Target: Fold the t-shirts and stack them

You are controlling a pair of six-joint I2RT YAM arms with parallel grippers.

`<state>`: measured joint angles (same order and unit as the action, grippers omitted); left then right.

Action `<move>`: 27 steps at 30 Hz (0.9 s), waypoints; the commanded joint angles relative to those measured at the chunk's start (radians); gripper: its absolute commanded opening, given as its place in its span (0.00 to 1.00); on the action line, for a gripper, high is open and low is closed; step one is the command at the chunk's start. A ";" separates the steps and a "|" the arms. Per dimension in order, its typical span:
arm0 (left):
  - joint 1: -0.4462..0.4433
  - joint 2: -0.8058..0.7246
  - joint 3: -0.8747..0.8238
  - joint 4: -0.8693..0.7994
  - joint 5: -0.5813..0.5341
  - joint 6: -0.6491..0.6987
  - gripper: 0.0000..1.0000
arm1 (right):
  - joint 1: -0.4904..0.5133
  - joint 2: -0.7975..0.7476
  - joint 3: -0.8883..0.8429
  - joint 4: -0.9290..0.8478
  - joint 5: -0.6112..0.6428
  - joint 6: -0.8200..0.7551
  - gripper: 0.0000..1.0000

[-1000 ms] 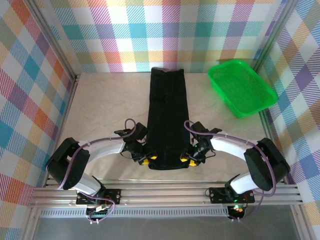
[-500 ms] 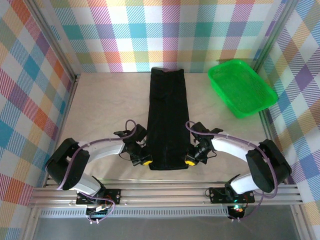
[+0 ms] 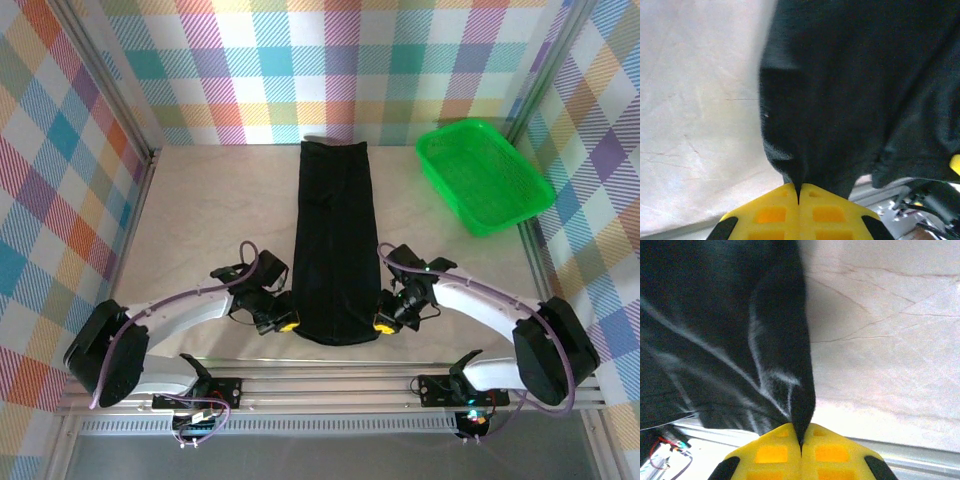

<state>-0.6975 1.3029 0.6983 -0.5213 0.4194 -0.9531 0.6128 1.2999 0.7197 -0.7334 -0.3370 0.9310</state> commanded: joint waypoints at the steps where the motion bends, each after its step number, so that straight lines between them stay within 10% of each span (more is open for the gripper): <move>1: 0.022 -0.031 0.067 0.003 -0.038 -0.063 0.00 | -0.028 -0.014 0.105 -0.063 0.034 -0.005 0.00; 22: 0.360 0.747 0.908 0.055 -0.073 0.089 0.00 | -0.336 0.730 0.979 -0.015 -0.006 -0.194 0.03; 27: 0.374 0.808 1.007 0.001 -0.114 0.123 0.46 | -0.355 0.858 1.145 -0.059 -0.068 -0.275 0.48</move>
<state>-0.3328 2.1193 1.6535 -0.4576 0.3408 -0.8726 0.2626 2.1353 1.7920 -0.7490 -0.3538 0.7261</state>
